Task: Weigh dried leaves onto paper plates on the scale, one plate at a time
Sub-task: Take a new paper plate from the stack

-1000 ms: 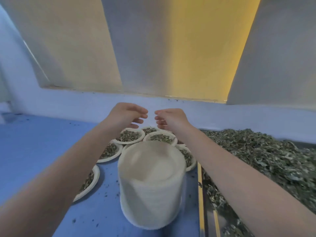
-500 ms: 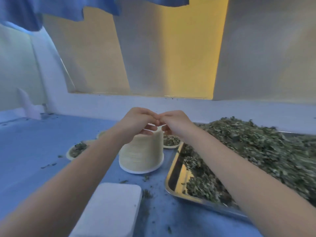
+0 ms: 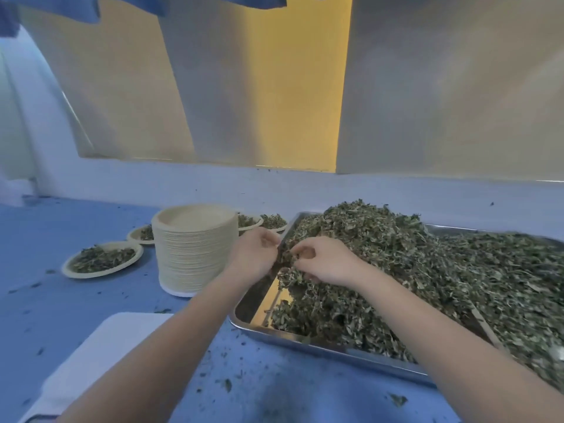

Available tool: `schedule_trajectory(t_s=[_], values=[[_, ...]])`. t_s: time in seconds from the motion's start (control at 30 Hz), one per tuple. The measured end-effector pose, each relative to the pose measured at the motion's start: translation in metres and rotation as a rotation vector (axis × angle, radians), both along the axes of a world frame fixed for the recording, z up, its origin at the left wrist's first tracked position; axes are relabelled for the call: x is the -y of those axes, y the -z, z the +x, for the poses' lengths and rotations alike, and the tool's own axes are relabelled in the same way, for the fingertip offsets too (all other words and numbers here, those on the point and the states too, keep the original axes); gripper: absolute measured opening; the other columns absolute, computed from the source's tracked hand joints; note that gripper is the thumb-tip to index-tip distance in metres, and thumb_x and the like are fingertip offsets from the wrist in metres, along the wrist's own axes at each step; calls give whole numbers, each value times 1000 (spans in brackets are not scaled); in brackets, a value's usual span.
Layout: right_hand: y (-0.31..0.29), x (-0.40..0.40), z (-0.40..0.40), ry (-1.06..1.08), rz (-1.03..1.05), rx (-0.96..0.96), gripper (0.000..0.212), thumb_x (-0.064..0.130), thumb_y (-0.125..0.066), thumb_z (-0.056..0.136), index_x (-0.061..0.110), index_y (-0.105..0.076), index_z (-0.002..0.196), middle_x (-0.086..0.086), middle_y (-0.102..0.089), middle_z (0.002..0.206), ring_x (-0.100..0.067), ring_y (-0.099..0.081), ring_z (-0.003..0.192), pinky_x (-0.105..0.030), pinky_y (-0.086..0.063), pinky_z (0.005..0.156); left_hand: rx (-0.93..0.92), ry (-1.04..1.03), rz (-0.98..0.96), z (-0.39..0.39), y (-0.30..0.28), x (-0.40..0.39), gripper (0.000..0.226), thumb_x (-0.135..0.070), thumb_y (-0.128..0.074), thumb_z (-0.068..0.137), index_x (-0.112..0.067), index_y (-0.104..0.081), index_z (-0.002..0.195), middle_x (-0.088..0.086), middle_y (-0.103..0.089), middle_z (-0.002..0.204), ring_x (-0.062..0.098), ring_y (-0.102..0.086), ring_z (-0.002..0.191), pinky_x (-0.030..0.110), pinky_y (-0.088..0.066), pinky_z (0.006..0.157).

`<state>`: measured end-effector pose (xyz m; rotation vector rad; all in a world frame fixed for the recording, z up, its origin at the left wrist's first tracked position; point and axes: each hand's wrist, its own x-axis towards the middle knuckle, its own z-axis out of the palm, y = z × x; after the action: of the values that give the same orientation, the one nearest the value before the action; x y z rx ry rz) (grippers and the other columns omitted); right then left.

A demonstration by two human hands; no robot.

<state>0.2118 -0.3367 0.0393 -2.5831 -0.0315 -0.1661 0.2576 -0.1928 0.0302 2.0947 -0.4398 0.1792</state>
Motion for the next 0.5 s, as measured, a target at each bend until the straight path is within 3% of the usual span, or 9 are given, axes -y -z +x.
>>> schedule_trajectory(t_s=[0.07,0.13,0.2,0.27,0.33,0.4,0.5], values=[[0,-18,18,-82,-54,42,37,21,-52,93,18,-56,130,0,-65,112,-10,-61,85,-14,-41,68,251,-108,116,13,-3,-26,23,-4,-48,88,-18,-64,97,-2,-61,97,12,-53,87,9,-38,65],[-4,-41,41,-142,-103,103,39,21,-49,95,15,-52,133,-6,-60,126,-19,-59,102,-21,-41,76,437,-194,248,30,-8,-56,27,-3,-48,87,-12,-65,106,5,-60,109,19,-52,99,20,-37,79],[-10,-65,66,-179,-106,164,39,23,-48,97,10,-51,134,-10,-56,130,-24,-56,110,-31,-45,87,506,-224,441,48,-13,-83,29,-6,-49,90,-7,-62,116,11,-57,122,27,-47,114,28,-30,93],[-14,-86,89,-201,-161,210,42,25,-43,100,8,-46,138,-11,-46,141,-26,-44,127,-38,-35,106,461,-205,698,64,-15,-100,32,-15,-42,97,-9,-60,122,9,-56,128,27,-46,119,31,-30,95],[-16,-101,107,-232,-304,210,42,30,-36,102,10,-46,138,-9,-43,144,-27,-36,133,-41,-29,110,398,-183,878,74,-17,-110,37,-26,-31,102,-13,-60,121,4,-60,123,24,-51,114,33,-35,89],[-17,-110,119,-245,-399,165,40,34,-30,103,18,-57,128,-6,-53,132,-28,-40,126,-43,-35,103,344,-151,889,79,-20,-115,38,-31,-30,102,-15,-62,114,2,-64,115,21,-55,104,32,-37,82],[-17,-110,128,-262,-367,106,37,38,-30,103,28,-62,120,1,-60,123,-22,-44,120,-41,-32,96,223,-83,710,81,-25,-120,33,-31,-39,100,-15,-68,103,3,-68,95,17,-54,85,26,-37,65]])
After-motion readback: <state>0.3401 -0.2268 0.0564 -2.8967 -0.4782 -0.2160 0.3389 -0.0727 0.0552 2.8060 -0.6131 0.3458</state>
